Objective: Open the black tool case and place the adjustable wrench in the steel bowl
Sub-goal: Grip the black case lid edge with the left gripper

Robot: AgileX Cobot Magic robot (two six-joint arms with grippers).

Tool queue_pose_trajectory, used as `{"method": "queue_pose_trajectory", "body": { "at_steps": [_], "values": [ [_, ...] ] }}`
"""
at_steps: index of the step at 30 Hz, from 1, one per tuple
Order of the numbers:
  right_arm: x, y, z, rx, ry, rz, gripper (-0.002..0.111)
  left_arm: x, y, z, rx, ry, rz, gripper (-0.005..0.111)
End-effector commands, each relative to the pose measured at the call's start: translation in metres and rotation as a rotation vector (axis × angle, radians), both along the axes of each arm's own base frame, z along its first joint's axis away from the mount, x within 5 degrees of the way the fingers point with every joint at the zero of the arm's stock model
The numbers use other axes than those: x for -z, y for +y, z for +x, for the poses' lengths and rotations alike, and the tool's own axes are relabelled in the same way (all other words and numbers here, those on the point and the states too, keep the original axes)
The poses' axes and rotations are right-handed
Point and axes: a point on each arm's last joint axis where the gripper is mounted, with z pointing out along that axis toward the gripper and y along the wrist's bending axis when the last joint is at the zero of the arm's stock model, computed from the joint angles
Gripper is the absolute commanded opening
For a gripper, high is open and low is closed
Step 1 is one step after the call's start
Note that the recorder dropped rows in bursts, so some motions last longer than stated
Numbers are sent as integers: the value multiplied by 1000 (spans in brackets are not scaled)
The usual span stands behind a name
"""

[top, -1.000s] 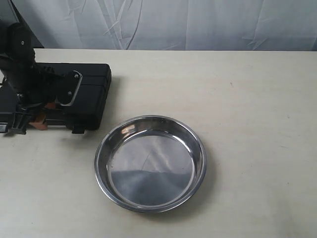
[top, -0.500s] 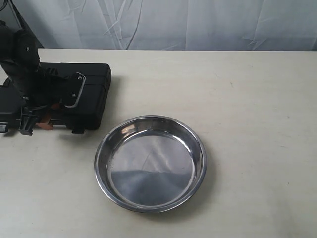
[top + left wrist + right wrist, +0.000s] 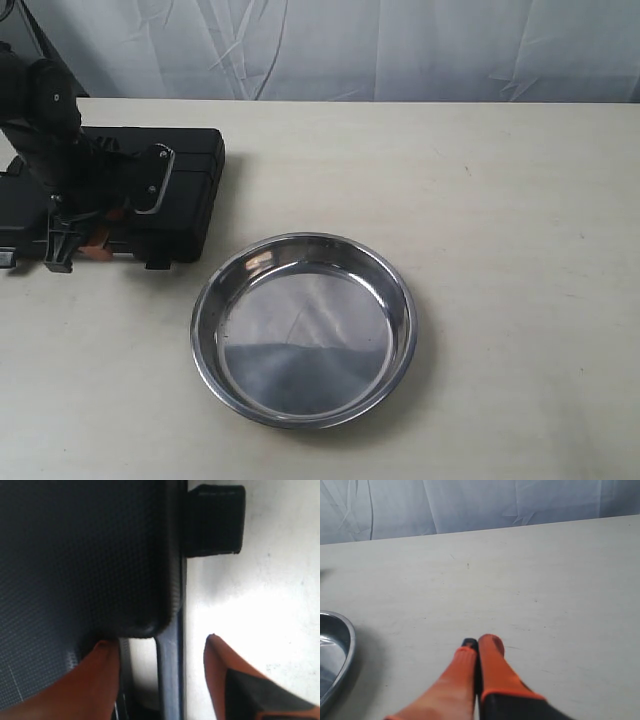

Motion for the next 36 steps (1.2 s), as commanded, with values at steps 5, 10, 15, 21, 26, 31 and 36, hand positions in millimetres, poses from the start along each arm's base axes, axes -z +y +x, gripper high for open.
{"method": "queue_pose_trajectory", "body": {
  "at_steps": [5, 10, 15, 21, 26, 31, 36],
  "values": [
    [-2, 0, 0, 6, -23, -3, 0, 5, -2, 0, -35, 6, -20, 49],
    [-2, 0, 0, 6, -23, -3, 0, 13, -2, 0, -36, 39, -17, 49],
    [-2, 0, 0, 6, -23, -3, 0, 14, -1, -1, -29, 48, -7, 47],
    [-2, 0, 0, 5, -21, -3, 0, 11, 0, -3, -21, 61, 7, 17],
    [-2, 0, 0, 5, -21, -3, 0, 5, 2, -2, -6, 38, 25, 0],
    [-2, 0, 0, 5, -21, -3, 0, 0, 2, -2, -41, 20, 18, 0],
    [-3, 0, 0, 6, -24, -3, 0, -12, 2, -3, -73, -19, 14, 0]
  ]
}}
